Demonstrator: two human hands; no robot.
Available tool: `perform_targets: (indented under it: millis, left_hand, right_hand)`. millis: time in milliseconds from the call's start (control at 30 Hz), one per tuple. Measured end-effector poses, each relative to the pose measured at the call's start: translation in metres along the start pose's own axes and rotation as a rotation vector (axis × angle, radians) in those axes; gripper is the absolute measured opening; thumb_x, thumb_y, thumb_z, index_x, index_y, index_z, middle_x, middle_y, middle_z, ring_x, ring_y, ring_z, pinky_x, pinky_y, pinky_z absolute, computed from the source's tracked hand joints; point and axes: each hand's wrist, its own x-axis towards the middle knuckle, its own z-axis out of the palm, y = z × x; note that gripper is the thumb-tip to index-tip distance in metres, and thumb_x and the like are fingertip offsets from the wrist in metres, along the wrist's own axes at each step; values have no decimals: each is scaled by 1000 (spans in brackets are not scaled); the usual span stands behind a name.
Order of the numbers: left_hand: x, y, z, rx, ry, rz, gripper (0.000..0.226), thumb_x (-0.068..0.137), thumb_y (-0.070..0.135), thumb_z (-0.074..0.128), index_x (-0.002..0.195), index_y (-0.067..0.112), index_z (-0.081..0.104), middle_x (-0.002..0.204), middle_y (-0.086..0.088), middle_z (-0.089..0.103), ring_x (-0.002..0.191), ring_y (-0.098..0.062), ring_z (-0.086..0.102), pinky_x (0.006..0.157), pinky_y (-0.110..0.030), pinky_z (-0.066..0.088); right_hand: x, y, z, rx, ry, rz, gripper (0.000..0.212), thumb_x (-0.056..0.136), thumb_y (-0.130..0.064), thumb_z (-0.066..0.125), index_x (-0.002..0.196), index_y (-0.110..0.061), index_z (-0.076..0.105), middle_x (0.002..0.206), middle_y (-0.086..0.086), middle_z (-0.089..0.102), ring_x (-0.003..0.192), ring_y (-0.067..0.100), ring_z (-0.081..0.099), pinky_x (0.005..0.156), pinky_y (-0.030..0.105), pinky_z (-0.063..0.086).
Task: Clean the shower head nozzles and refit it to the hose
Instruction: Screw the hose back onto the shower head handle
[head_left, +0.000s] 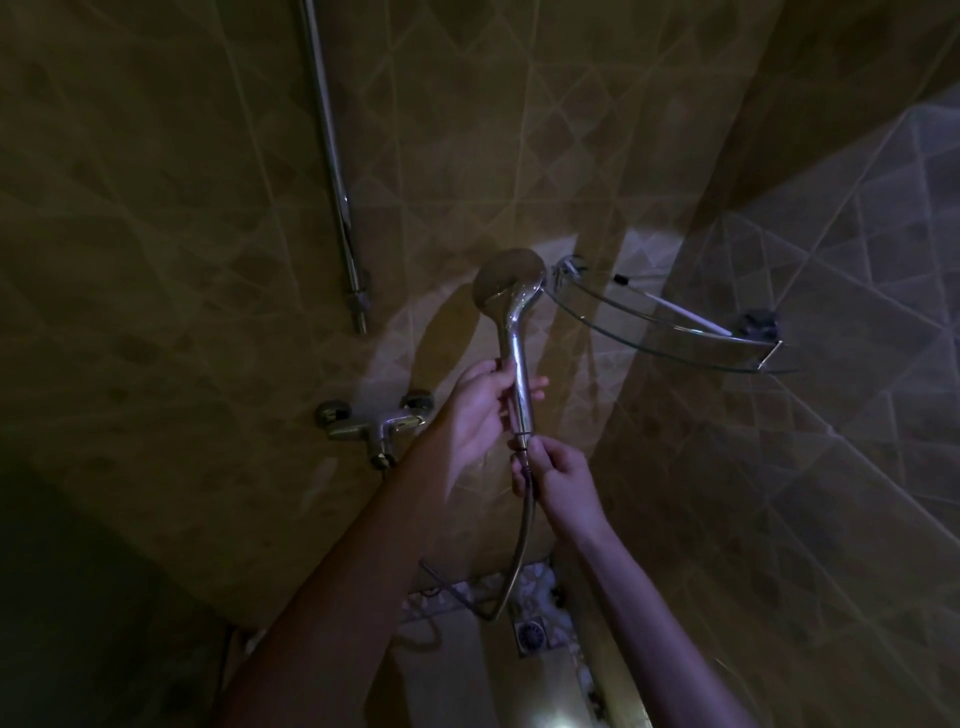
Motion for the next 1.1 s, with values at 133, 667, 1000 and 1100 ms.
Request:
perform_targets:
  millis: [133,667,1000,1100]
  left_hand:
    - [5,2,20,136,166,-18,40,78,37,69,101,11,50,75,-5,51,63,-16,51,59,-30,46]
    - [13,12,2,6,88,-7,17,82,13,68,79,11,51,50,1,51,49,-15,49,49,-28,41]
    - [11,16,6,-18,-46,-91,7,85,20,61,78,20,57,38,7,33,33,-7,30,39,-21,26]
    - [6,25,2,-118,-216,-153,7,85,19,56,78,21,56,40,6,39,38,-8,36,45,-20,35]
  right_hand:
    - [2,5,8,-101,19,-23,26,103,-16,42,93,-6,64,66,2,59,56,8,53,55,21,45]
    - [13,13,3,-40,4,-27,25,102,-13,42,87,-5,60,63,3,56,52,8,48,55,21,41]
    - [10,14,6,282,-171,103,23,100,-13,42,96,4,58,70,9,52,55,12,46,56,24,40]
    - [11,12,3,353,-230,92,26,96,-15,45,98,8,56,68,10,52,52,13,42,56,25,38]
